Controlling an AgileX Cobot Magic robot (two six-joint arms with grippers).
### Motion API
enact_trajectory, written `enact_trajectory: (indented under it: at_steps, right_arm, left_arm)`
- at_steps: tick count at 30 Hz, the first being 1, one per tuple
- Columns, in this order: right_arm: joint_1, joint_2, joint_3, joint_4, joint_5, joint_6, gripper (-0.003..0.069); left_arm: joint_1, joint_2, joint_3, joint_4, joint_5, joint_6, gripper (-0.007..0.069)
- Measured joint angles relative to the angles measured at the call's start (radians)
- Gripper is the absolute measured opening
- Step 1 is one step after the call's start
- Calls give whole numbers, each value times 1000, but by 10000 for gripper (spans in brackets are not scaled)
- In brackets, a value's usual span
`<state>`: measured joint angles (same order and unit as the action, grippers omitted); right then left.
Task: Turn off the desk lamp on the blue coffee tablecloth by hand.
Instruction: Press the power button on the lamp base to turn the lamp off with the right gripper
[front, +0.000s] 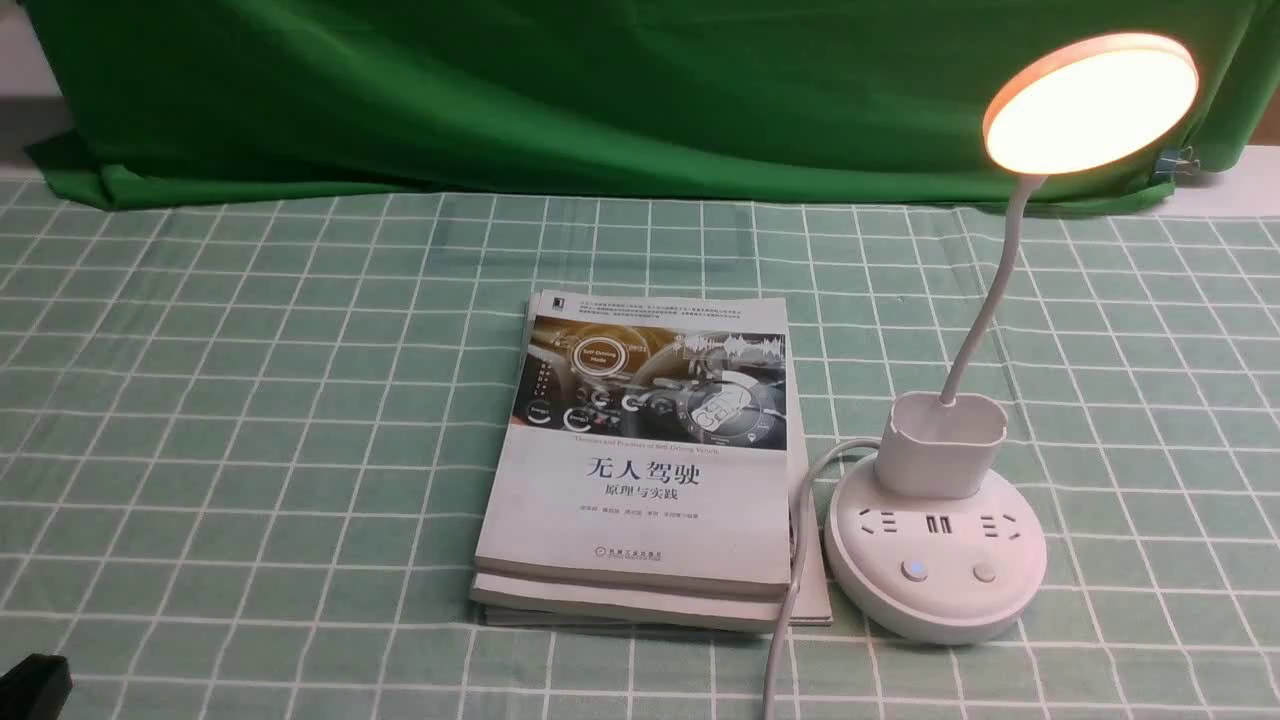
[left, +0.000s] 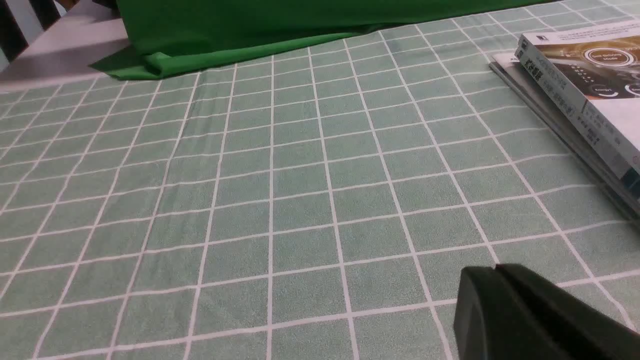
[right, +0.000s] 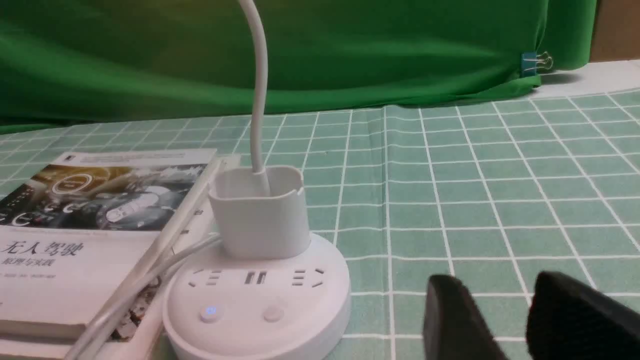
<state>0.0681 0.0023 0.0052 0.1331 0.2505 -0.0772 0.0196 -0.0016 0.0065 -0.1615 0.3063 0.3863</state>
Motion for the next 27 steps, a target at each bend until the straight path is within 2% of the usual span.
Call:
enact_trajectory:
  at_steps: [27]
  right_arm:
    - [0, 0, 0, 0, -14, 0, 241]
  left_arm:
    - [0, 0, 0, 0, 0, 0, 0]
